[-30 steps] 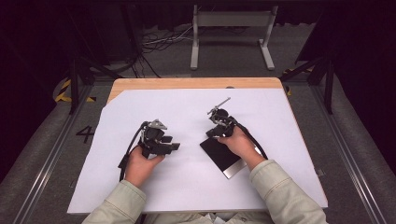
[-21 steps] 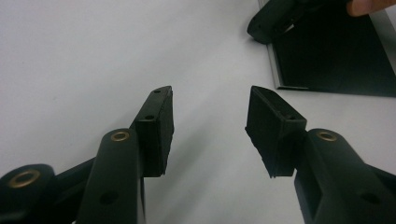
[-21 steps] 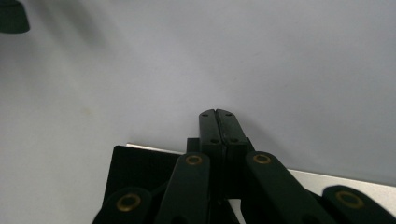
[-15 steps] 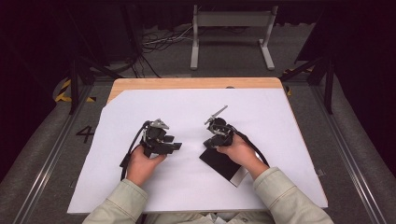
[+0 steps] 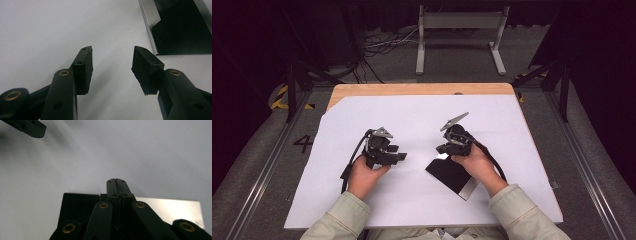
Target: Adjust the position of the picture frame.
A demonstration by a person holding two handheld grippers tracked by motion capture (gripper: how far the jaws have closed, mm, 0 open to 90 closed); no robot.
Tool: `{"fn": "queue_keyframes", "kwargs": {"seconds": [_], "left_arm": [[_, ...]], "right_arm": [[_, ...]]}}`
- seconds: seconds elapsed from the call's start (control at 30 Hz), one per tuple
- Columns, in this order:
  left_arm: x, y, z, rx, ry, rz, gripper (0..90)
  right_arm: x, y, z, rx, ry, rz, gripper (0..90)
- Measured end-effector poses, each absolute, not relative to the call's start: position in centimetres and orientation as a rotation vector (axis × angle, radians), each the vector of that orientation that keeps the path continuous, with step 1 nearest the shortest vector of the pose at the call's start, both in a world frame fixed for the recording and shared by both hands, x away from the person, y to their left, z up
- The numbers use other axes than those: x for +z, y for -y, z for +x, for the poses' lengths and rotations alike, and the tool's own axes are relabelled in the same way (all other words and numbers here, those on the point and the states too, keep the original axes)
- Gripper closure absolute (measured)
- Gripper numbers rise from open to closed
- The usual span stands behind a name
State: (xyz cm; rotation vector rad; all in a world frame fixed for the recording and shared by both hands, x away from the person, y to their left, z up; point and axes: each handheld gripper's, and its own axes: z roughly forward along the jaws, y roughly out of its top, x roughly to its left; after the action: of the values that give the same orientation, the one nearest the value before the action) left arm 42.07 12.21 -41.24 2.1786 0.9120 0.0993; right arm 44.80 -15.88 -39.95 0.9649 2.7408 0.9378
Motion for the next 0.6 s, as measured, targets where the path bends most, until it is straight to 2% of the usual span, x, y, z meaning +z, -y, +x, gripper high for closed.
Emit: {"fn": "queue_keyframes", "kwargs": {"seconds": [0.3,0.6], "left_arm": [[-41.0,-12.1,42.0,0.079,-0.863,2.147,48.1],[-40.6,-12.7,41.8,0.055,-0.819,2.101,43.0]], "right_arm": [[-38.3,22.7,43.2,1.032,-2.544,1.106,89.9],[-38.5,27.9,42.0,1.02,-2.46,1.237,89.9]]}}
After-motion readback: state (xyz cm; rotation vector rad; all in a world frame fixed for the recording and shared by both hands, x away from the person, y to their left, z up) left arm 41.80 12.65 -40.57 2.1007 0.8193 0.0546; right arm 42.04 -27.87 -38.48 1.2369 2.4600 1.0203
